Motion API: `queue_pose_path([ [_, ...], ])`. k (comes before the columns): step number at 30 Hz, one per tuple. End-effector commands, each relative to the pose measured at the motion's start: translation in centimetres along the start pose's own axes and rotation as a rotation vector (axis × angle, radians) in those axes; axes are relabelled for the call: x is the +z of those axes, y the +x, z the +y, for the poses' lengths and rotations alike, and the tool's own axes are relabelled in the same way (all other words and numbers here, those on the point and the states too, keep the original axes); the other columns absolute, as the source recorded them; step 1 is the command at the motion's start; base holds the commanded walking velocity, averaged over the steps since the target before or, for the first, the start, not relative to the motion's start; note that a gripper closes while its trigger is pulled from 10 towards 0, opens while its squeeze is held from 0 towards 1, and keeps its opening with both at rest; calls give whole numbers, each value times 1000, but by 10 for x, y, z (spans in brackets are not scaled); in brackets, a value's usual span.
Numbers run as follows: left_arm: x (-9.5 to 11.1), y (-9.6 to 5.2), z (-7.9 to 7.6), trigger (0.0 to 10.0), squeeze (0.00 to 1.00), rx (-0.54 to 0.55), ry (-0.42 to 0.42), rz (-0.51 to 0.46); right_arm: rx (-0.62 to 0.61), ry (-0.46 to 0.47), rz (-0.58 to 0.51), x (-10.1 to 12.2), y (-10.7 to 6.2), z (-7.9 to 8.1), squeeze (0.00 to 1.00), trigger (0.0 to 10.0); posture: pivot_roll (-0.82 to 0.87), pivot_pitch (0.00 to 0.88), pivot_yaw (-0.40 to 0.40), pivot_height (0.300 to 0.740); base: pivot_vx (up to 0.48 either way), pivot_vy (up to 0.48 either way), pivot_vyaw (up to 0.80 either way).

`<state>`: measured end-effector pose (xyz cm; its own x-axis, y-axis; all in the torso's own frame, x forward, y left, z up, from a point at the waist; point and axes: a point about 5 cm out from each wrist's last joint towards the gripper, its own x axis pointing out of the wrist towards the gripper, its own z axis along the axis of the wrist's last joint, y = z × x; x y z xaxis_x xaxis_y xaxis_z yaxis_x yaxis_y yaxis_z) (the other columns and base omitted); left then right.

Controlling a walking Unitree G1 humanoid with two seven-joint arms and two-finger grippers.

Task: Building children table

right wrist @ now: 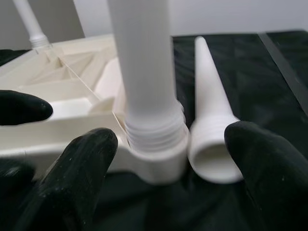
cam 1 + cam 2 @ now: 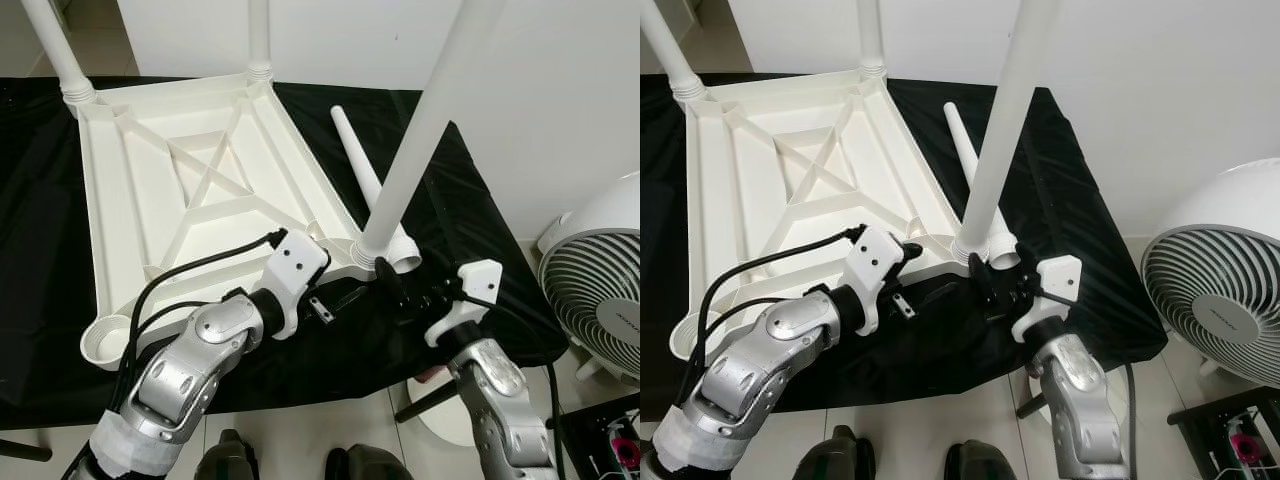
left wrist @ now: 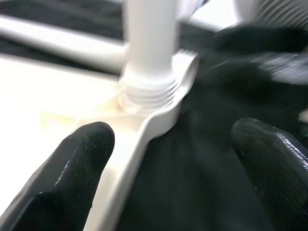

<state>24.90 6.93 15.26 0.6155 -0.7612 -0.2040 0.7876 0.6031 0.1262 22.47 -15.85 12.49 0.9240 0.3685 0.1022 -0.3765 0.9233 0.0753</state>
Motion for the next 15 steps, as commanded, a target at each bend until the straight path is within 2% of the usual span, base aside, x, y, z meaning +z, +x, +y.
queue_pose_path([
  [1,-9,1,8,10000,0,87,8,49,-2,4,4,2,-6,-5,0,10000,-45,63,-29,740,0,0,0],
  [4,-17,2,15,10000,0,136,1,100,0,12,8,3,-11,-8,0,10000,-47,64,-26,740,0,0,0],
  [8,-30,2,24,10000,0,205,-8,181,14,74,-8,6,-14,-7,0,10000,-56,73,-13,740,0,0,0],
  [15,-36,1,33,10000,0,259,-19,223,5,58,-12,8,-13,-10,0,10000,-56,74,-9,740,0,0,0],
])
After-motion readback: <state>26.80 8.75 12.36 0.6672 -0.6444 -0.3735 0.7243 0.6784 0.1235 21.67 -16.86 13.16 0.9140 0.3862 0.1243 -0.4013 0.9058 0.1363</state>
